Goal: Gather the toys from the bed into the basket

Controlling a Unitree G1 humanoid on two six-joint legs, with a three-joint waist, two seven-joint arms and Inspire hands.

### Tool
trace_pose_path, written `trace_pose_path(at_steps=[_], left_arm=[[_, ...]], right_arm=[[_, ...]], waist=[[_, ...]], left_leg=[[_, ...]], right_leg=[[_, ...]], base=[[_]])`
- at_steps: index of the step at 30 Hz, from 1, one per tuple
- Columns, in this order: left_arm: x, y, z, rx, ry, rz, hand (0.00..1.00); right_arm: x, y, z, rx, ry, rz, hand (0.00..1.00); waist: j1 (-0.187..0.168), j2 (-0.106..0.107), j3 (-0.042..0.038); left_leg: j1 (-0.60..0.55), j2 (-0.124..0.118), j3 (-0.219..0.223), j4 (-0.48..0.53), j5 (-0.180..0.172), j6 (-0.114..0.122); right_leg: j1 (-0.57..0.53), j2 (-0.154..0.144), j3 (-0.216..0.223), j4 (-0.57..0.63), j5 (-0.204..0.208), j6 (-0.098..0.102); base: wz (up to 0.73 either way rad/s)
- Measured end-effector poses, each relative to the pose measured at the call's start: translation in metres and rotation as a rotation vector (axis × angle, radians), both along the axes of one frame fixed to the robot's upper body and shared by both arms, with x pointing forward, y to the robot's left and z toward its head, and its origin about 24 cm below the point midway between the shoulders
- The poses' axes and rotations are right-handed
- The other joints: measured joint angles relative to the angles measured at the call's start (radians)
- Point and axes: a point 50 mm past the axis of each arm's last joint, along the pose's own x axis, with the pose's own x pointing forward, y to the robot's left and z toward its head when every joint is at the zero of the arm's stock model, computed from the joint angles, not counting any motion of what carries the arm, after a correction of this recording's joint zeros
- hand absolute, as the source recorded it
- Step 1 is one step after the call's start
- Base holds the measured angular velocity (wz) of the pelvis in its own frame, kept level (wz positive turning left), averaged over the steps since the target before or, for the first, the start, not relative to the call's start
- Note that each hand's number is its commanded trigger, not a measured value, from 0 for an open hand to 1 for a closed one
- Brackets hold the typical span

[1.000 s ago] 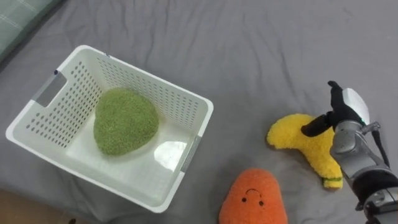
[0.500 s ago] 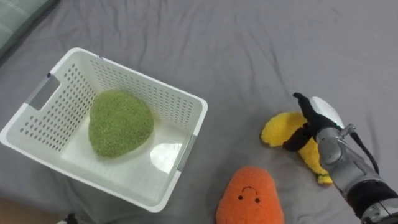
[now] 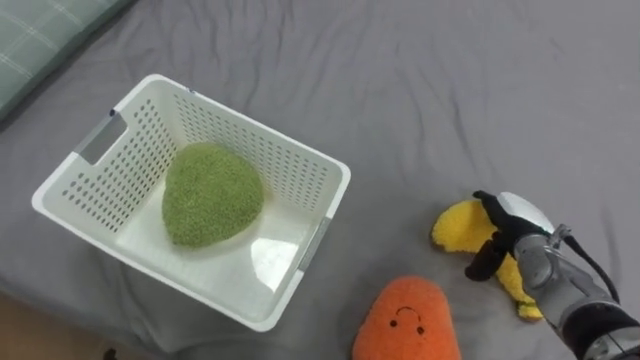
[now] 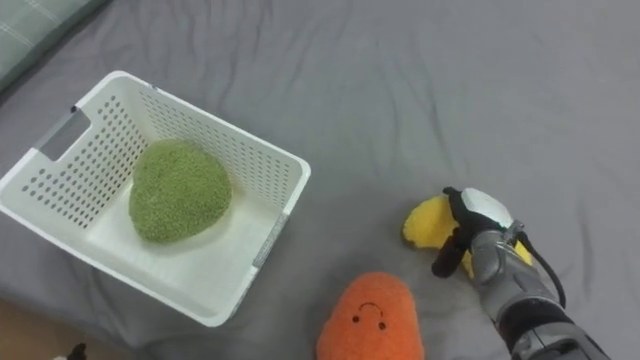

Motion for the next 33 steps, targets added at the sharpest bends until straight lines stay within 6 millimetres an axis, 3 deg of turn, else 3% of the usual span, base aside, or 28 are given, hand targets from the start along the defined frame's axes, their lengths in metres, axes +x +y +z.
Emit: trace_pose_path(at_steps=[7,15,23,26,28,29,30,33], left_arm=[[0.001,-0.001,0.001,0.002,-0.006,-0.007,0.00],[0.007,-0.003,0.000,-0.010,0.001,-0.032,0.00],[0.011,-0.005,0.000,-0.031,0.005,-0.041,0.00],[0.018,-0.008,0.001,-0.049,-0.005,-0.052,0.00],[0.022,-0.008,0.003,-0.056,-0.014,-0.059,0.00],[0.023,-0.009,0.003,-0.056,-0.015,-0.061,0.00],[0.025,-0.010,0.003,-0.058,-0.019,-0.067,0.00],[0.028,-0.013,0.004,-0.068,-0.023,-0.089,0.00]], right_arm=[[-0.005,-0.012,0.002,-0.138,-0.070,-0.012,0.00],[-0.003,-0.018,0.009,-0.241,-0.188,-0.044,0.00],[0.015,-0.031,0.032,-0.295,-0.255,-0.107,0.00],[0.013,-0.043,0.038,-0.321,-0.259,-0.127,0.00],[0.013,-0.048,0.040,-0.342,-0.247,-0.132,0.53],[0.013,-0.048,0.041,-0.342,-0.243,-0.131,0.71],[0.012,-0.049,0.039,-0.343,-0.222,-0.133,0.96],[0.010,-0.049,0.034,-0.342,-0.151,-0.109,1.00]], waist=[[0.014,0.014,0.0012],[0.014,0.030,0.0110],[0.017,0.037,0.0162],[0.034,0.047,0.0227],[0.039,0.053,0.0256],[0.040,0.053,0.0254],[0.042,0.054,0.0259],[0.050,0.055,0.0262]], left_leg=[[-0.011,-0.003,-0.016,0.002,0.001,0.000],[-0.055,-0.012,-0.017,0.011,0.005,0.001],[-0.087,-0.016,-0.027,0.006,0.014,0.005],[-0.097,-0.018,-0.032,0.007,0.014,0.006],[-0.113,-0.018,-0.038,0.007,0.016,0.005],[-0.118,-0.018,-0.039,0.007,0.017,0.005],[-0.124,-0.018,-0.040,0.007,0.019,0.004],[-0.123,-0.018,-0.040,0.006,0.019,0.004]], right_leg=[[-0.002,-0.003,-0.018,0.000,0.000,0.000],[-0.041,-0.006,-0.021,0.003,0.000,0.000],[-0.076,-0.014,-0.020,0.005,0.000,0.001],[-0.082,-0.015,-0.027,0.004,0.000,0.001],[-0.097,-0.016,-0.035,0.004,0.000,0.001],[-0.102,-0.016,-0.035,0.004,0.000,0.001],[-0.108,-0.015,-0.035,0.004,0.000,0.001],[-0.108,-0.015,-0.035,0.003,0.000,0.001]], base=[[0.07],[0.00],[0.04],[0.04],[0.00],[0.03],[0.05],[0.01]])
